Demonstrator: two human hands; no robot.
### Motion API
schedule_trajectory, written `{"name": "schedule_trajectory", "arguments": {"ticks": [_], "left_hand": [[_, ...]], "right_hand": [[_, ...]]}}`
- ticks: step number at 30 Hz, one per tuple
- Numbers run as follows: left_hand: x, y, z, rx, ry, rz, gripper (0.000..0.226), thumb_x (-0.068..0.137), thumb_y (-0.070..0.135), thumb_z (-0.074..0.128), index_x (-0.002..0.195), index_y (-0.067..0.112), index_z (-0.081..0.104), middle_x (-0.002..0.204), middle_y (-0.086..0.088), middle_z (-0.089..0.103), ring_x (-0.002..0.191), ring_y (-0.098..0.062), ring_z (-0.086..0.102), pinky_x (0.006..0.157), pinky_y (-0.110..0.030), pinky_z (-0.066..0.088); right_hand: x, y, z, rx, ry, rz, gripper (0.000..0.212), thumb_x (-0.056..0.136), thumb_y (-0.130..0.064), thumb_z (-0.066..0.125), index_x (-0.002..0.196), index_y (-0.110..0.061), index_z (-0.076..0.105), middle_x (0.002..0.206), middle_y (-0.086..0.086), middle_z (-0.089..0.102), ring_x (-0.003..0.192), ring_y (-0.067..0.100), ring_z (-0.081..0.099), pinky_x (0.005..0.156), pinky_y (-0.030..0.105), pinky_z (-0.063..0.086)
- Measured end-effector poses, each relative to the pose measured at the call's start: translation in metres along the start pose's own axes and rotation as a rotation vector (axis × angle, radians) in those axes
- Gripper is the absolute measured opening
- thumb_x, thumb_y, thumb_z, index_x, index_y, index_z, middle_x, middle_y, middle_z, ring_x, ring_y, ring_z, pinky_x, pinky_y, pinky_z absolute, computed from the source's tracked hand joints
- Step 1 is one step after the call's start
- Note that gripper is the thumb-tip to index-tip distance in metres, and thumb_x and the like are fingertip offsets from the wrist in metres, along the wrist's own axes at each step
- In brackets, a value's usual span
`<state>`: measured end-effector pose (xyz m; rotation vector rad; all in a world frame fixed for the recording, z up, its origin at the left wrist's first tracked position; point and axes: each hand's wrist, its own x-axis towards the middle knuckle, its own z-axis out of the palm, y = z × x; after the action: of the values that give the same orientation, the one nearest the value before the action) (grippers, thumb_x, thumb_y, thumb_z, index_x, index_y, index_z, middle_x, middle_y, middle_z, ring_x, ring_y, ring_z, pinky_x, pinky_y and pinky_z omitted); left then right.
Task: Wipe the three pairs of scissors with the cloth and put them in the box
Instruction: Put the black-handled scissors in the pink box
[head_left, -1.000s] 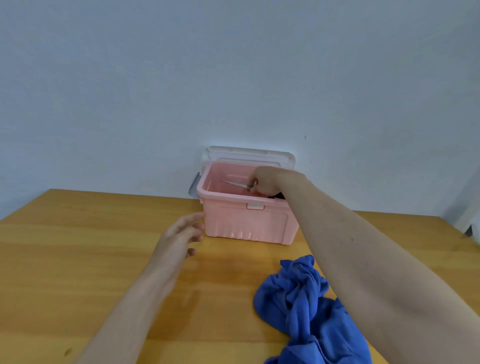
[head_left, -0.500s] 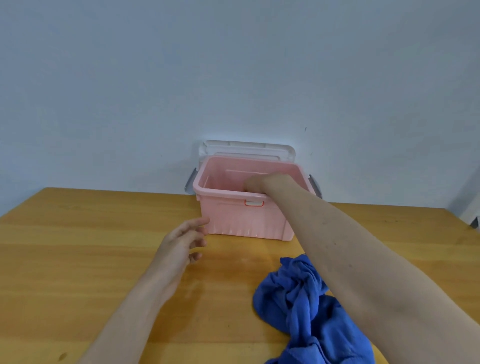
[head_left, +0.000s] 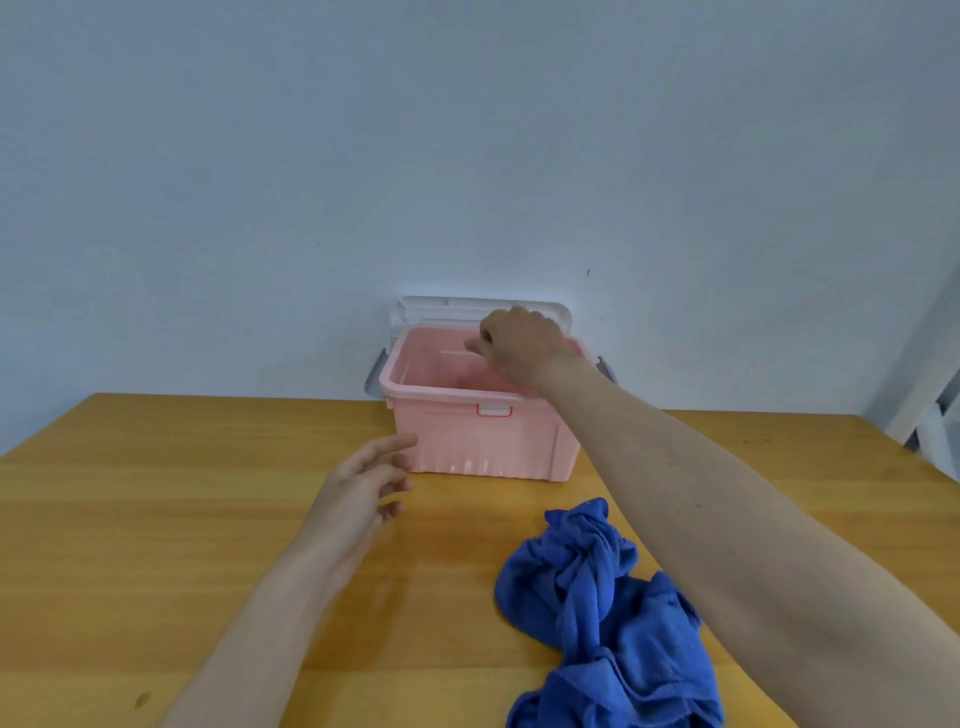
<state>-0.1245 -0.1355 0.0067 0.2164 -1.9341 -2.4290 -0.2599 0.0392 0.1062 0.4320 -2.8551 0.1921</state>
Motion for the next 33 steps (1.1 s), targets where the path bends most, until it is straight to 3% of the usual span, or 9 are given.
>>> {"name": "schedule_trajectory", "arguments": {"ticks": [4, 6, 9, 16, 20, 23, 25, 28, 33], "left_hand": [[-0.008, 0.009, 0.005, -0.044, 0.009, 0.003, 0.033, 0.091, -0.004, 0.049, 0.105, 0.015, 0.072, 0.09, -0.004, 0.062, 0.075, -0.014, 0.057, 0.065, -0.028, 0.042], [-0.013, 0.015, 0.008, -0.053, 0.016, 0.033, 0.033, 0.09, -0.006, 0.047, 0.103, 0.015, 0.071, 0.089, -0.003, 0.061, 0.073, -0.014, 0.056, 0.064, -0.027, 0.042], [-0.027, 0.023, 0.013, -0.054, 0.029, 0.097, 0.035, 0.09, -0.006, 0.047, 0.102, 0.016, 0.071, 0.088, -0.002, 0.06, 0.074, -0.014, 0.057, 0.064, -0.026, 0.043], [-0.075, 0.026, 0.022, 0.04, -0.025, 0.178, 0.034, 0.09, -0.004, 0.047, 0.099, 0.018, 0.071, 0.085, 0.001, 0.06, 0.075, -0.013, 0.057, 0.065, -0.026, 0.043], [-0.098, 0.012, 0.015, 0.147, -0.031, 0.184, 0.032, 0.091, -0.001, 0.048, 0.102, 0.017, 0.072, 0.089, 0.001, 0.062, 0.079, -0.013, 0.058, 0.068, -0.028, 0.044], [-0.104, 0.001, 0.014, 0.18, -0.026, 0.175, 0.03, 0.092, -0.002, 0.047, 0.104, 0.013, 0.07, 0.088, 0.0, 0.06, 0.078, -0.014, 0.057, 0.067, -0.028, 0.043], [-0.104, -0.005, 0.015, 0.178, -0.022, 0.162, 0.031, 0.093, -0.003, 0.046, 0.102, 0.015, 0.07, 0.087, 0.0, 0.06, 0.076, -0.014, 0.056, 0.066, -0.028, 0.042], [-0.104, -0.013, 0.015, 0.191, -0.031, 0.153, 0.032, 0.093, -0.003, 0.046, 0.097, 0.017, 0.07, 0.085, 0.0, 0.06, 0.074, -0.014, 0.056, 0.064, -0.028, 0.042], [-0.102, -0.022, 0.017, 0.218, -0.062, 0.162, 0.032, 0.093, -0.002, 0.048, 0.096, 0.018, 0.072, 0.082, 0.003, 0.063, 0.072, -0.012, 0.058, 0.063, -0.028, 0.044]], "right_hand": [[-0.026, 0.0, -0.013, 0.144, 0.058, -0.054, 0.027, 0.1, -0.031, 0.049, 0.077, -0.018, 0.055, 0.09, 0.006, 0.062, 0.087, 0.03, 0.058, 0.079, 0.04, 0.049], [-0.049, 0.0, -0.023, 0.223, -0.02, -0.097, 0.012, 0.097, -0.019, 0.053, 0.1, -0.02, 0.065, 0.097, -0.001, 0.064, 0.091, 0.022, 0.06, 0.086, 0.038, 0.05], [-0.098, -0.001, -0.04, 0.376, -0.126, -0.139, 0.036, 0.095, -0.024, 0.061, 0.13, -0.023, 0.056, 0.114, -0.005, 0.058, 0.098, 0.013, 0.058, 0.086, 0.025, 0.045], [-0.205, 0.008, -0.065, 0.77, -0.032, -0.089, 0.031, 0.094, -0.03, 0.063, 0.125, -0.028, 0.062, 0.118, -0.015, 0.064, 0.109, -0.004, 0.058, 0.095, 0.021, 0.048], [-0.255, 0.01, -0.028, 0.542, -0.076, -0.088, 0.056, 0.09, -0.055, 0.06, 0.142, -0.043, 0.042, 0.149, -0.015, 0.038, 0.13, -0.003, 0.04, 0.11, 0.026, 0.032], [-0.274, 0.017, 0.027, 0.226, -0.294, -0.08, 0.084, 0.079, -0.079, 0.051, 0.15, -0.052, 0.016, 0.163, -0.011, 0.001, 0.15, 0.019, 0.009, 0.12, 0.05, 0.013], [-0.274, 0.028, 0.054, 0.129, -0.287, -0.051, 0.071, 0.084, -0.074, 0.047, 0.148, -0.049, 0.027, 0.161, -0.005, 0.011, 0.145, 0.024, 0.018, 0.118, 0.047, 0.017], [-0.266, 0.053, 0.068, 0.133, -0.078, -0.005, 0.036, 0.098, -0.044, 0.051, 0.131, -0.03, 0.055, 0.139, 0.0, 0.043, 0.12, 0.025, 0.043, 0.106, 0.037, 0.033], [-0.259, 0.109, 0.065, 0.094, 0.002, 0.176, 0.028, 0.099, -0.033, 0.054, 0.125, -0.025, 0.061, 0.134, 0.002, 0.051, 0.113, 0.031, 0.05, 0.099, 0.04, 0.038]]}}
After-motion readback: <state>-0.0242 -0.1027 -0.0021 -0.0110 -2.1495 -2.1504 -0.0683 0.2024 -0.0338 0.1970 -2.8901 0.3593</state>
